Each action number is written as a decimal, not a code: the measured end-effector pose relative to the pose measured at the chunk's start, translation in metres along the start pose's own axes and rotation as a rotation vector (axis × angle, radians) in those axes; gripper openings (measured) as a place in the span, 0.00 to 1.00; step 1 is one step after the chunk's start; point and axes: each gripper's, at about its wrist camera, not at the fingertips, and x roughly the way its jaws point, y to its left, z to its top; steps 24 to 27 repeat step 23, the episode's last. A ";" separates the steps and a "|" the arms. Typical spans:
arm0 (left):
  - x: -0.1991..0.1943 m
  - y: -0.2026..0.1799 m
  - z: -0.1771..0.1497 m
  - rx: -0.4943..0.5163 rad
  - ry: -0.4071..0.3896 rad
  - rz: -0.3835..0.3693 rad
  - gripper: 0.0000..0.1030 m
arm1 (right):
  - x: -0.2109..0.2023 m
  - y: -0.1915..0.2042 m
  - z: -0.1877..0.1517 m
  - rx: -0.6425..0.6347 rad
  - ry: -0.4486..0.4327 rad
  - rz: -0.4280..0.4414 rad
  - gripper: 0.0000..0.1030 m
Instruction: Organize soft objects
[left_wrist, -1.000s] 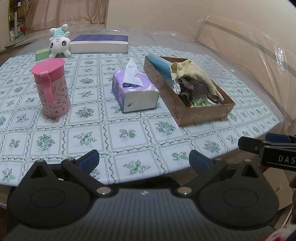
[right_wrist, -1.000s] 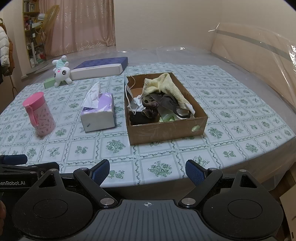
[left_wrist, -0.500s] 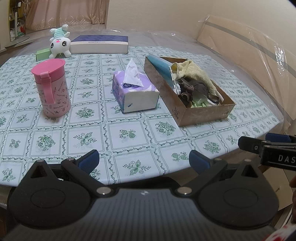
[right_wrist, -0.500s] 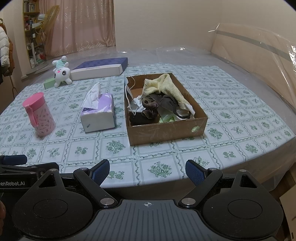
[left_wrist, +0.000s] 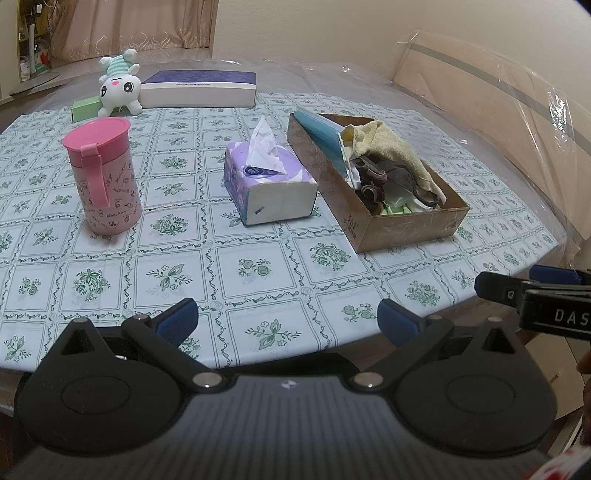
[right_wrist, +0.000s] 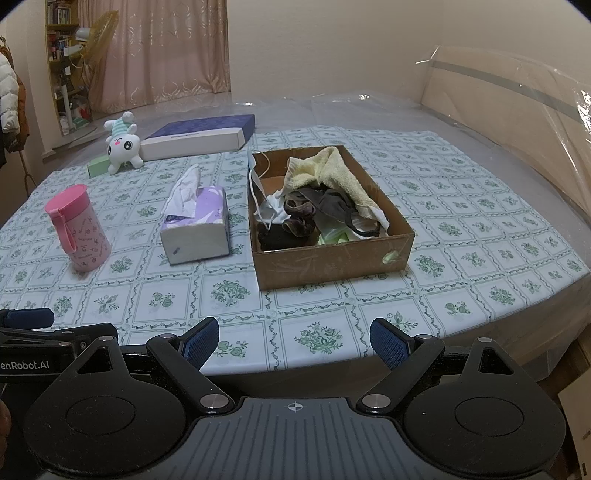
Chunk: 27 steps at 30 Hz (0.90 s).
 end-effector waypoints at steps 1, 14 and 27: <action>0.000 0.000 0.000 -0.001 0.000 0.000 0.99 | 0.000 0.000 0.000 0.000 0.000 0.000 0.86; -0.001 0.000 0.001 0.000 -0.006 0.003 0.99 | 0.000 0.000 0.001 0.000 -0.002 0.000 0.86; -0.004 -0.001 0.003 0.008 -0.046 0.002 0.99 | 0.002 0.002 0.002 -0.004 0.002 0.004 0.86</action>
